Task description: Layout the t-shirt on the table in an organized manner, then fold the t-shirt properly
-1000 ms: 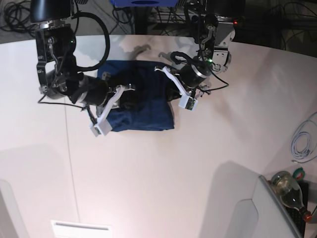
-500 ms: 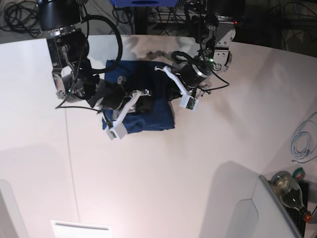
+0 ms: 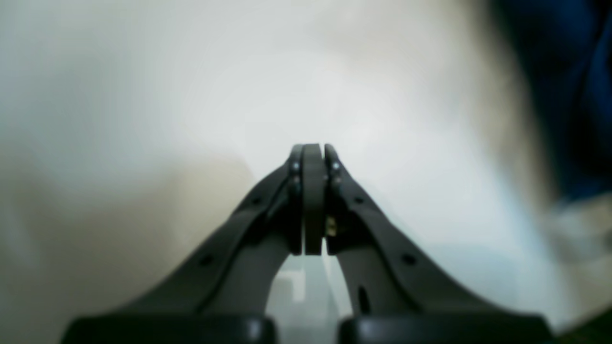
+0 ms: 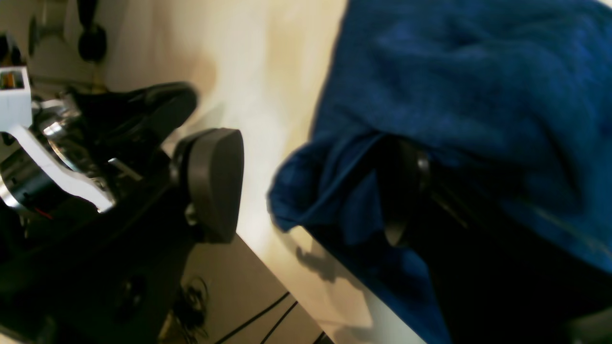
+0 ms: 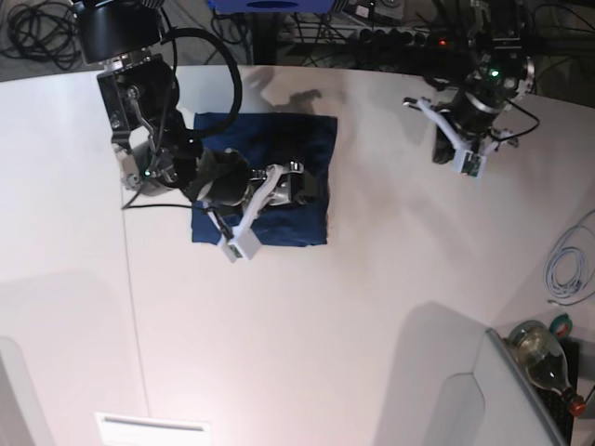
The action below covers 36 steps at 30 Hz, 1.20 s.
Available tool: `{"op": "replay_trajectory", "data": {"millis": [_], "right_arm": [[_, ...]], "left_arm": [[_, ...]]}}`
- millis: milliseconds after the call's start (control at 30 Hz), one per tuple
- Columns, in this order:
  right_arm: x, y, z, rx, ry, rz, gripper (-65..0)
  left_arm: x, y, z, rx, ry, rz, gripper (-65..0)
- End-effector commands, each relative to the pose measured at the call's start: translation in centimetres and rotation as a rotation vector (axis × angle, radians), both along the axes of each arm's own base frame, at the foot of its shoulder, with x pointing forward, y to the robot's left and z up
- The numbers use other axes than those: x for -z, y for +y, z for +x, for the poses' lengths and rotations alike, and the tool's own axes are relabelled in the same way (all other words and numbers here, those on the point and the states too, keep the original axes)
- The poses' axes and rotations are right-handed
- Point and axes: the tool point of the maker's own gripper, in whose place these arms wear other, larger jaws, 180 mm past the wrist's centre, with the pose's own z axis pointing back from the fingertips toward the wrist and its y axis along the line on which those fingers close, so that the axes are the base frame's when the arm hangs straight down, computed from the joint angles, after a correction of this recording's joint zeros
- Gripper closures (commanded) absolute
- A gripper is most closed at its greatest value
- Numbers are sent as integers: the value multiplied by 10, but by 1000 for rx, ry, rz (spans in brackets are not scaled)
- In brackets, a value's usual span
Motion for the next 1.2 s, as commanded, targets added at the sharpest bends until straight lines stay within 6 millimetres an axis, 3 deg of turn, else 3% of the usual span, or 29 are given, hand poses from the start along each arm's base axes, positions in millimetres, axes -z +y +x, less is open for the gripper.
{"op": "replay_trajectory", "data": {"millis": [0, 133, 200, 267, 367, 467, 533, 600, 667, 767, 967, 1167], "right_arm": [[-19, 12, 12, -15, -55, 41, -381], [-17, 38, 10, -47, -15, 43, -381], [-21, 51, 4, -74, -12, 40, -381], [-40, 65, -2, -122, -67, 42, -381], [-65, 40, -3, -59, -127, -1, -339], [-72, -7, 0, 86, -121, -59, -213], [-61, -39, 4, 172, -88, -110, -80], [-44, -64, 8, 229, -47, -150, -8], [-28, -81, 12, 274, -3, -176, -14], [-9, -89, 10, 290, 47, -203, -14], [11, -105, 18, 349, 40, -234, -11], [26, -108, 24, 356, 70, -246, -9]], "left_arm": [[-13, 17, 4, -17, -40, 27, 0], [-19, 63, -16, -106, -23, 75, 0], [-20, 73, -22, -115, -19, 51, 0], [-20, 80, -29, -143, -20, -8, 0], [-22, 90, -33, -189, -41, -67, 0], [-18, 98, -39, -226, -35, -79, 0], [-15, 102, -43, -244, -29, -86, 0], [-14, 102, -44, -246, -28, -88, 0], [-15, 100, -43, -241, -29, -89, 0], [-16, 99, -41, -236, -33, -89, 0], [-15, 98, -41, -238, -32, -92, 0], [-14, 99, -44, -244, -27, -92, 0]]}}
